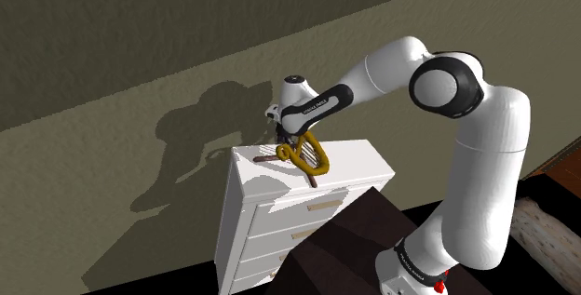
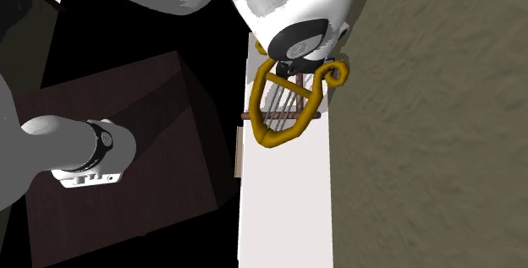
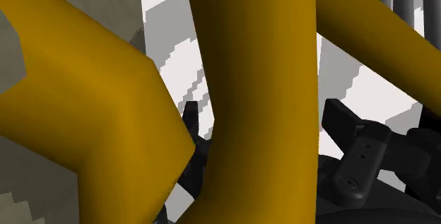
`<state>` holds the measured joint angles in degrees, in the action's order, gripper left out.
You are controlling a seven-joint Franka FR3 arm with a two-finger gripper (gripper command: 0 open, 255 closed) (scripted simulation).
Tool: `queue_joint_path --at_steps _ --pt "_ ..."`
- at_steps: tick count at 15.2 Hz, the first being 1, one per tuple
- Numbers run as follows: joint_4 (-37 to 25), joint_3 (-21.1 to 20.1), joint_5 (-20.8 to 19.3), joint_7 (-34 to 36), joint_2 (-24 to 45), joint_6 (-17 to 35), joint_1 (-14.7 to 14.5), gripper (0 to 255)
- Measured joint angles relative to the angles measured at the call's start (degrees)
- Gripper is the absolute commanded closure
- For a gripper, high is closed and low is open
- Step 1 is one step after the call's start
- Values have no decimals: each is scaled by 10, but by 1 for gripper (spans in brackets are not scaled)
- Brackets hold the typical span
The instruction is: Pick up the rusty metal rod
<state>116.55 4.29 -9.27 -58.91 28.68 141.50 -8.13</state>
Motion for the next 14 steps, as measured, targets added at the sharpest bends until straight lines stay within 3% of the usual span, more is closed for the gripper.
queue_joint_path --at_steps 7,8,14 --pt "-13 0 -4 1 50 36 0 0" --pt "-15 0 -4 1 54 38 0 255" --pt "-17 0 -4 2 56 39 0 255"
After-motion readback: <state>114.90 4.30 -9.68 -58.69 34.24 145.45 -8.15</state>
